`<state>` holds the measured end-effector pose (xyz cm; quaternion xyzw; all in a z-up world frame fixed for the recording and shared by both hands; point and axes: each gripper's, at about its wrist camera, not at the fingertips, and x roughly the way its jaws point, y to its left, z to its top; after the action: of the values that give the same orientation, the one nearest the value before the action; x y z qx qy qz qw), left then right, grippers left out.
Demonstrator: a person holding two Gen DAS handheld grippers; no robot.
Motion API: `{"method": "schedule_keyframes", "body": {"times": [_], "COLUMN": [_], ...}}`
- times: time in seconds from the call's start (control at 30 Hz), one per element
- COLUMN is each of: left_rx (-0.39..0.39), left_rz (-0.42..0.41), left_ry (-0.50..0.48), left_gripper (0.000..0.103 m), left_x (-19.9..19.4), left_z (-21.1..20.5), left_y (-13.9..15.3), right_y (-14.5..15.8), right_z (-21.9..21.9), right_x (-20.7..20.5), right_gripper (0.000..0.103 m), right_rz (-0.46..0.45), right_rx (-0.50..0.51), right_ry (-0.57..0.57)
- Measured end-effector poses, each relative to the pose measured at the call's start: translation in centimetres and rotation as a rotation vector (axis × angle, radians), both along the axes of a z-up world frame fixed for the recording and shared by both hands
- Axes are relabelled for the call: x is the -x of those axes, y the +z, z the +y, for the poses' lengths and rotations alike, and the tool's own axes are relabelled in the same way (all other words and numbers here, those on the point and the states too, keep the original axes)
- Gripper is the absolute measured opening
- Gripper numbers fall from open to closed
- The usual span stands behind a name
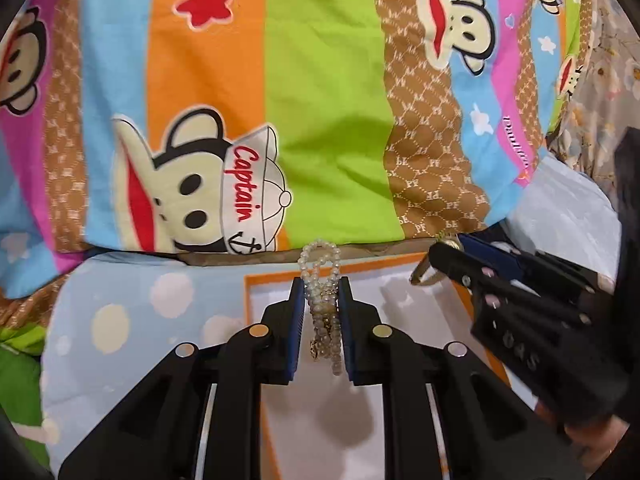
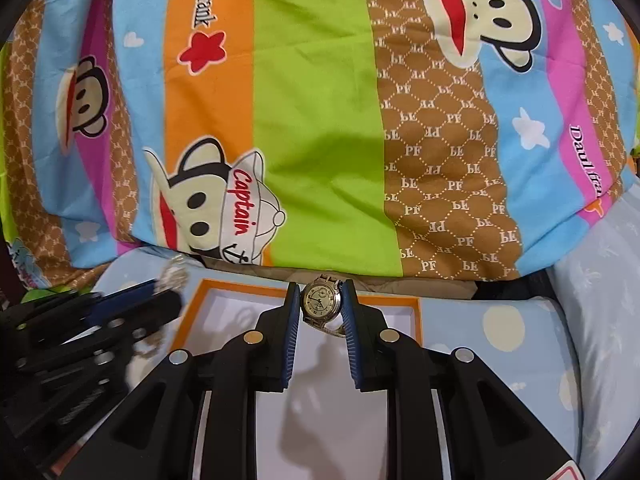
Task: Organize jewelry
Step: 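Carry the pearl bracelet and gold watch into the orange box and open both tools, then lift both open tools out of the orange box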
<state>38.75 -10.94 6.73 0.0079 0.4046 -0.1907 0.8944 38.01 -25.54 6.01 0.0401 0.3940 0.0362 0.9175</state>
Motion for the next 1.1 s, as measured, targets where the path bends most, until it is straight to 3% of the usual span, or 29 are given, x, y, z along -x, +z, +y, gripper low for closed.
{"method": "schedule_keyframes", "body": {"times": [0.17,0.23,0.27,0.3,0.57,0.83,1.1], "left_rx": [-0.047,-0.057,-0.059,-0.045,-0.143,-0.173,-0.141], "left_rz": [0.091,0.1,0.1,0.097,-0.008,0.059,0.071], "left_ry": [0.011,0.014,0.022,0.02,0.004,0.05,0.105], "left_gripper": [0.019,0.029,0.048,0.05,0.053,0.053,0.054], "left_x": [-1.6,-1.2,-0.9,-0.3,6.1,9.9,12.0], "left_z": [-0.4,0.2,0.5,1.1,2.6,5.7,8.5], "left_y": [-4.5,-5.0,-4.9,-4.8,-4.2,-7.0,-7.0], "right_y": [-3.3,-3.8,-3.9,-4.0,-4.8,-6.0,-6.0], "right_z": [-0.8,-1.1,-1.3,-1.4,-0.2,1.4,3.4], "right_x": [0.5,1.3,1.9,2.3,8.3,13.2,16.0], "right_gripper": [0.023,0.03,0.031,0.031,0.031,0.027,0.029], "right_rz": [0.083,0.095,0.097,0.101,0.113,0.139,0.146], "right_rx": [0.017,0.01,0.002,-0.007,-0.059,-0.074,-0.105], "right_ry": [0.002,0.005,0.003,0.003,0.041,0.031,0.03]}}
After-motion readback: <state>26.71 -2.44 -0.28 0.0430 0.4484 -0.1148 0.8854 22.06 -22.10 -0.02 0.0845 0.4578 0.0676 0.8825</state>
